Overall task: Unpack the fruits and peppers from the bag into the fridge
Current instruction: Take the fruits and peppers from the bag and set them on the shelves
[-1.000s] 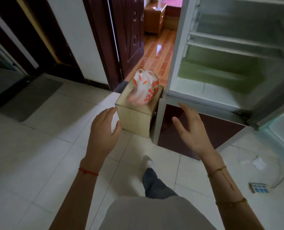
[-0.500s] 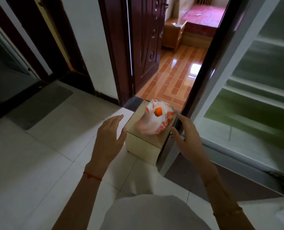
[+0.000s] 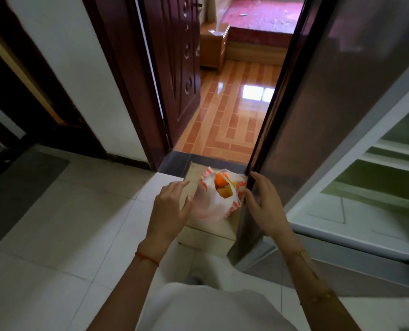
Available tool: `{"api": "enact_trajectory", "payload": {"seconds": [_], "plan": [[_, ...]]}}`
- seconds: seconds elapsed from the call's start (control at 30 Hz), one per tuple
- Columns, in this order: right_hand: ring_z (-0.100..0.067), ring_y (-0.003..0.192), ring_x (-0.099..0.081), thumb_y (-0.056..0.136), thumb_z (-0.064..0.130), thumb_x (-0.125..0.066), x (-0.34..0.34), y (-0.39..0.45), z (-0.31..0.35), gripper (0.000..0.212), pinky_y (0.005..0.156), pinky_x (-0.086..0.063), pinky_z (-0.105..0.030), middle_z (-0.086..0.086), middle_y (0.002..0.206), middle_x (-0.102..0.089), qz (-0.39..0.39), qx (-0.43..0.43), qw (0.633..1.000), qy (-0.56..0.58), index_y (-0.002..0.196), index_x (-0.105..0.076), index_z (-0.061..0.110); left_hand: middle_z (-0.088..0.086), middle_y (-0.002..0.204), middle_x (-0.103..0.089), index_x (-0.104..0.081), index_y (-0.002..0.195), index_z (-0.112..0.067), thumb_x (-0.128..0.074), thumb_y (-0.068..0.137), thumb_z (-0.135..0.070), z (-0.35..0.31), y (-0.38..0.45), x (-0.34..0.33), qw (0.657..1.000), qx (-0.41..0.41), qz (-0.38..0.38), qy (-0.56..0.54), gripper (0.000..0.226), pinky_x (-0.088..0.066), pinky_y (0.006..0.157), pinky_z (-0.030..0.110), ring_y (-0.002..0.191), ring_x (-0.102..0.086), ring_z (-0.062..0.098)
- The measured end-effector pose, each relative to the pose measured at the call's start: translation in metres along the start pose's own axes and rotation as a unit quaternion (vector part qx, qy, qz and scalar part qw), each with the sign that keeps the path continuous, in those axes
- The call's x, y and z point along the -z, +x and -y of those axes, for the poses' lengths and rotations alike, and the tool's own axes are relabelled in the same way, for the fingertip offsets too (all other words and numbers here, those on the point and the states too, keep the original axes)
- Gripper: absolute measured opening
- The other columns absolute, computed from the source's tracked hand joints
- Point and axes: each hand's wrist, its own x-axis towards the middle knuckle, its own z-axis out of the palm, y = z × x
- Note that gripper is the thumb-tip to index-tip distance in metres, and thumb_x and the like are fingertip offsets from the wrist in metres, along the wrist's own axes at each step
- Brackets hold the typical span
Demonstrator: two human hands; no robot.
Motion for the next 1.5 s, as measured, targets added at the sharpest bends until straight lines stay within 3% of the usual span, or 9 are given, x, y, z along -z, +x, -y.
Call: {"api": "enact_trajectory", "payload": {"seconds": [0.2,0.4,0.67,0.87,0.97,1.13,1.27,1.4,1.5], "plan": [[-0.017,0.137,-0.041,0.098,0.033,-0.055,-0.024,0.057,-0.009,0.050,0.110,-0.032,-0.028,0.001,0.150,-0.041,-0.014,-0.066,0.998,-0.022,0.145,-0.039,0.022,0.002,0.116,-0.065,-0.063,0.121,-0.016,-0.056,0.098,-0.028,0.017,0.061,-0.033,0.991,0.018,0.103,-0.084,0.027,-0.042,0.075,0.009,0.095,-0.058,0.011],[-0.021,0.137,-0.042,0.097,0.029,-0.058,-0.039,0.111,-0.019,0.049,0.111,-0.038,-0.038,-0.001,0.152,-0.039,0.037,-0.145,0.987,-0.058,0.142,-0.041,0.023,0.010,0.130,-0.057,-0.060,0.128,-0.016,-0.051,0.099,-0.025,0.027,0.112,-0.078,0.966,0.067,0.228,-0.098,0.032,-0.044,0.083,0.024,0.105,-0.057,0.019],[-0.025,0.131,-0.047,0.091,0.021,-0.067,-0.083,0.169,-0.067,0.045,0.108,-0.045,-0.038,-0.006,0.145,-0.045,0.152,-0.153,0.966,-0.145,0.134,-0.053,0.017,0.002,0.129,-0.056,-0.050,0.134,-0.034,-0.065,0.075,-0.054,0.064,0.156,-0.177,0.829,0.331,0.350,-0.286,0.064,-0.046,0.104,0.050,0.116,-0.056,0.026],[-0.024,0.109,-0.060,0.090,0.027,-0.069,-0.111,0.182,-0.097,0.033,0.095,-0.054,-0.035,-0.009,0.126,-0.059,0.198,-0.146,0.953,-0.176,0.119,-0.063,0.013,0.008,0.122,-0.065,-0.062,0.119,-0.033,-0.072,0.067,-0.044,0.103,0.170,-0.264,0.791,0.362,0.331,-0.366,0.054,-0.046,0.102,0.052,0.113,-0.061,0.029],[-0.024,0.095,-0.065,0.092,0.027,-0.065,-0.114,0.186,-0.098,0.024,0.086,-0.058,-0.035,-0.011,0.109,-0.066,0.189,-0.145,0.958,-0.158,0.107,-0.067,0.009,0.011,0.115,-0.067,-0.060,0.120,-0.022,-0.068,0.071,-0.035,0.072,0.172,-0.225,0.794,0.378,0.286,-0.380,0.051,-0.049,0.100,0.052,0.110,-0.063,0.030],[-0.023,0.092,-0.067,0.099,0.022,-0.053,-0.106,0.192,-0.086,0.016,0.078,-0.056,-0.030,-0.009,0.104,-0.067,0.133,-0.181,0.973,-0.057,0.106,-0.062,0.011,0.000,0.126,-0.059,-0.048,0.120,-0.050,-0.065,0.078,-0.045,0.083,0.162,-0.195,0.854,0.324,0.260,-0.313,0.046,-0.056,0.090,0.049,0.110,-0.062,0.024],[-0.019,0.090,-0.065,0.098,0.019,-0.056,-0.097,0.195,-0.073,0.016,0.077,-0.054,-0.028,-0.009,0.103,-0.068,0.088,-0.168,0.982,-0.006,0.105,-0.064,0.007,0.001,0.119,-0.062,-0.048,0.129,-0.033,-0.059,0.092,-0.021,0.059,0.153,-0.137,0.883,0.292,0.213,-0.300,0.040,-0.056,0.091,0.050,0.106,-0.065,0.025],[-0.013,0.081,-0.063,0.098,0.011,-0.052,-0.086,0.188,-0.058,0.022,0.069,-0.050,-0.022,-0.008,0.104,-0.070,0.061,-0.158,0.985,0.044,0.114,-0.067,0.005,0.001,0.116,-0.060,-0.049,0.130,-0.027,-0.055,0.098,-0.020,0.057,0.140,-0.104,0.906,0.279,0.178,-0.264,0.034,-0.058,0.084,0.036,0.106,-0.063,0.022],[-0.023,0.081,-0.065,0.099,0.012,-0.050,-0.080,0.175,-0.050,0.027,0.071,-0.056,-0.038,-0.007,0.102,-0.070,0.051,-0.168,0.981,0.082,0.121,-0.066,0.008,0.003,0.118,-0.062,-0.049,0.134,-0.026,-0.053,0.099,-0.024,0.054,0.132,-0.082,0.928,0.266,0.156,-0.209,0.036,-0.057,0.076,0.027,0.104,-0.062,0.020]]}}
